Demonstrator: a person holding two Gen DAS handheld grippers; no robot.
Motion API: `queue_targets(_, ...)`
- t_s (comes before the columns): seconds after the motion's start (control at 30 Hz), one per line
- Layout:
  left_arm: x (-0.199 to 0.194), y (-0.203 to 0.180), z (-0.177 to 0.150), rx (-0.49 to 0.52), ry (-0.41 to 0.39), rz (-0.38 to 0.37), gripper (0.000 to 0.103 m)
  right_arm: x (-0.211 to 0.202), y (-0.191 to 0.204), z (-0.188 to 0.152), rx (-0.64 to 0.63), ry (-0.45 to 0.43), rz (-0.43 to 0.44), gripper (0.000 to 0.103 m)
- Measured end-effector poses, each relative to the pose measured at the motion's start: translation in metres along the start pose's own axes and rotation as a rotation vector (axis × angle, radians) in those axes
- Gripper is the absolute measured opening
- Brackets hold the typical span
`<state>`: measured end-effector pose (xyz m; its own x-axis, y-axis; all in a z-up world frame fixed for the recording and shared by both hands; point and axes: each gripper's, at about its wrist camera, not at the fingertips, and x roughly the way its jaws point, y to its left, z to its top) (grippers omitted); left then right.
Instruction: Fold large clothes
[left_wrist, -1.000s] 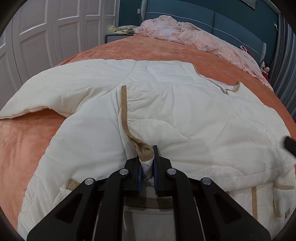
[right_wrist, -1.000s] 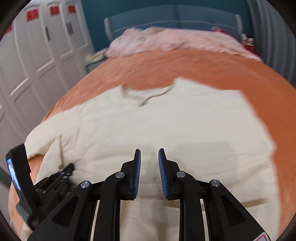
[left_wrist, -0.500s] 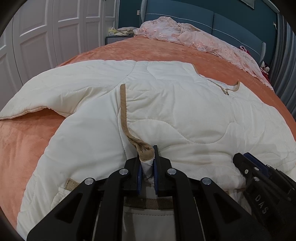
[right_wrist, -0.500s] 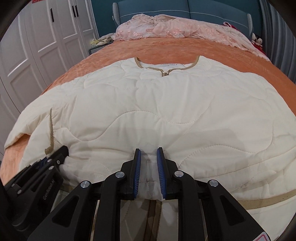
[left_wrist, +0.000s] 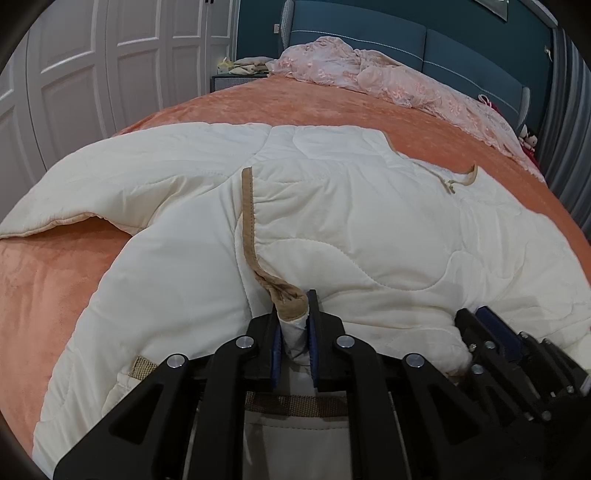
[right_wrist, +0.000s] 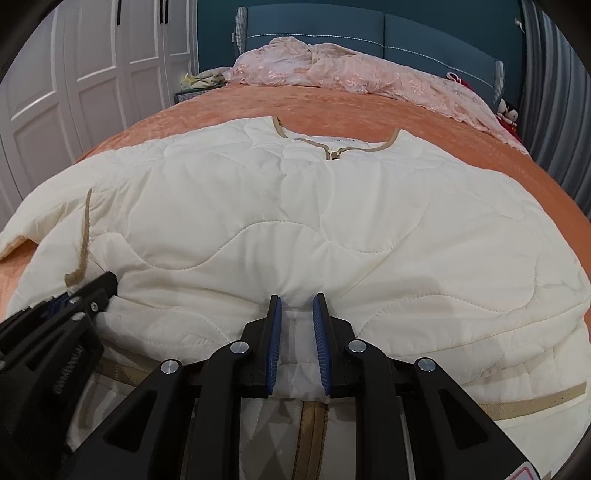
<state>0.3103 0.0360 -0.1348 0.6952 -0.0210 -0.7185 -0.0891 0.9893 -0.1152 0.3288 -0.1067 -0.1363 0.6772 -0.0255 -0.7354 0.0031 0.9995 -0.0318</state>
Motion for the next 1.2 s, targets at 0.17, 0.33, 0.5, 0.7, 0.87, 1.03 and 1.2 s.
queue_targets(0.17, -0.026, 0.025, 0.008, -0.097, 0.004, -0.109, 0.050, -0.001, -0.001, 0.001, 0.004, 0.002, 0.003, 0.018)
queue_targets(0.33, -0.074, 0.097, 0.027, -0.144, -0.063, -0.056, 0.075, -0.001, -0.001, 0.001, 0.006, 0.002, 0.005, 0.018)
queue_targets(0.5, -0.066, 0.209, 0.050, -0.325, 0.003, 0.045, 0.075, -0.001, 0.000, 0.001, 0.008, 0.001, 0.004, 0.018)
queue_targets(0.7, -0.039, 0.326, 0.066, -0.613, 0.023, 0.129, 0.074, -0.001, 0.000, 0.001, 0.008, 0.001, 0.004, 0.018)
queue_targets(0.87, -0.022, 0.371, 0.063, -0.834, 0.002, 0.070, 0.066, -0.001, 0.000, 0.001, 0.008, 0.001, 0.004, 0.018)
queue_targets(1.03, -0.012, 0.374, 0.078, -0.811, 0.033, 0.098, 0.013, -0.001, -0.001, 0.001, 0.008, 0.000, 0.004, 0.018)
queue_targets(1.2, -0.038, 0.342, 0.118, -0.663, -0.059, 0.081, 0.008, -0.001, -0.001, 0.001, 0.009, 0.000, 0.005, 0.018)
